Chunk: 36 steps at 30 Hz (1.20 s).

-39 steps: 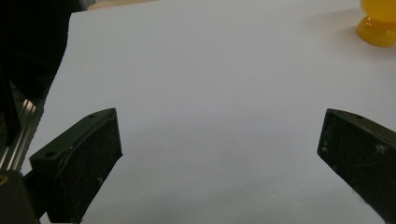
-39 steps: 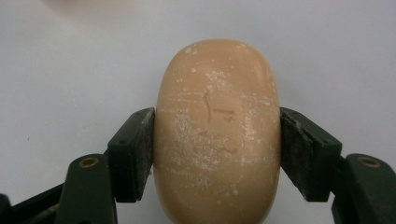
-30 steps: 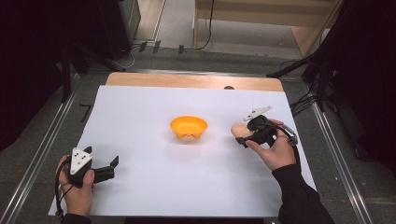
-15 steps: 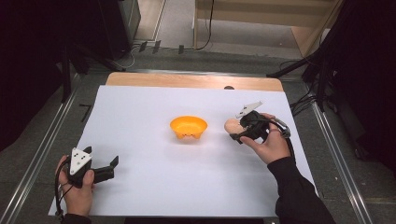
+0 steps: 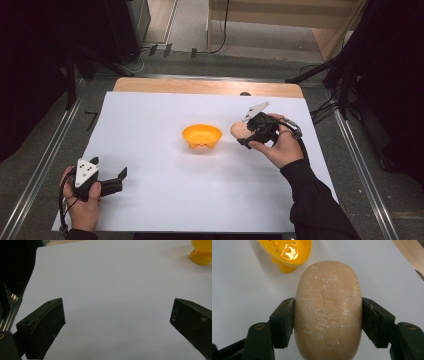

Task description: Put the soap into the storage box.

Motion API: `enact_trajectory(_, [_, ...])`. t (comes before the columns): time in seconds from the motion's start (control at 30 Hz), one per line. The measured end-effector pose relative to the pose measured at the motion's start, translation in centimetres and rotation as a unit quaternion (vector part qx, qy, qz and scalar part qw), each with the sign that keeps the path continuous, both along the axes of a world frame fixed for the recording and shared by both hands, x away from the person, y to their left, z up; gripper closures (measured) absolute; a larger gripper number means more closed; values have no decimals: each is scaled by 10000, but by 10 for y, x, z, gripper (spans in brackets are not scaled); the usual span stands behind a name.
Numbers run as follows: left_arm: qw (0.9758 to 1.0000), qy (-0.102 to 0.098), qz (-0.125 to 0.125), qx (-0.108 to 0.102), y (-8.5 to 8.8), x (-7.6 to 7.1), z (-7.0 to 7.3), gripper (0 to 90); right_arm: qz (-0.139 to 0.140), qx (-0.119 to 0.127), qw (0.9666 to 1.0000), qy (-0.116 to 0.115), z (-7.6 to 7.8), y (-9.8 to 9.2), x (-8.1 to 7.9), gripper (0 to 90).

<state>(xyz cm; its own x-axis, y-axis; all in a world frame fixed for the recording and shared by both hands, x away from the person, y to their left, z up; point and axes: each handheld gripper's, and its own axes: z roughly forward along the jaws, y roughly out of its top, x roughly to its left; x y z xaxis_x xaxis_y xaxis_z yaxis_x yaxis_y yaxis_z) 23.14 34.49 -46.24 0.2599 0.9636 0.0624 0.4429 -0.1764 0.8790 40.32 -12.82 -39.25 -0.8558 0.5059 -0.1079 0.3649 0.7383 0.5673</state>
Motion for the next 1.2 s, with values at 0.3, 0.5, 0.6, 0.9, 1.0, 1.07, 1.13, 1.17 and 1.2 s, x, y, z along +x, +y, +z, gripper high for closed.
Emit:
enact_trajectory(0.3, [10000,-25,-4,-24,0,0,0,2,310,-70,9994,-125,9,18,6,337])
enact_trajectory(0.5, [10000,-16,-9,-31,1,0,0,2,546,-80,9984,-134,12,30,9,337])
enact_trajectory(0.6, [10000,-18,-6,-44,1,0,0,2,656,-104,9977,-146,11,37,11,336])
enact_trajectory(0.9, [10000,-47,24,-18,0,-1,0,2,821,-126,9963,-216,12,51,17,336])
enact_trajectory(1.0, [10000,-49,40,1,-1,-1,0,2,874,-105,9959,-202,13,55,19,336])
enact_trajectory(1.07, [10000,-83,40,23,-1,-2,0,2,928,-115,9954,-203,14,58,21,336])
enact_trajectory(1.13, [9999,-93,62,28,-1,-2,0,7,989,-110,9948,-194,14,62,22,336])
enact_trajectory(1.17, [9999,-41,87,49,-1,0,0,27,1028,-137,9944,-206,14,64,22,336])
enact_trajectory(1.2, [9999,24,85,79,-2,0,0,34,1067,-148,9938,-261,14,66,23,336])
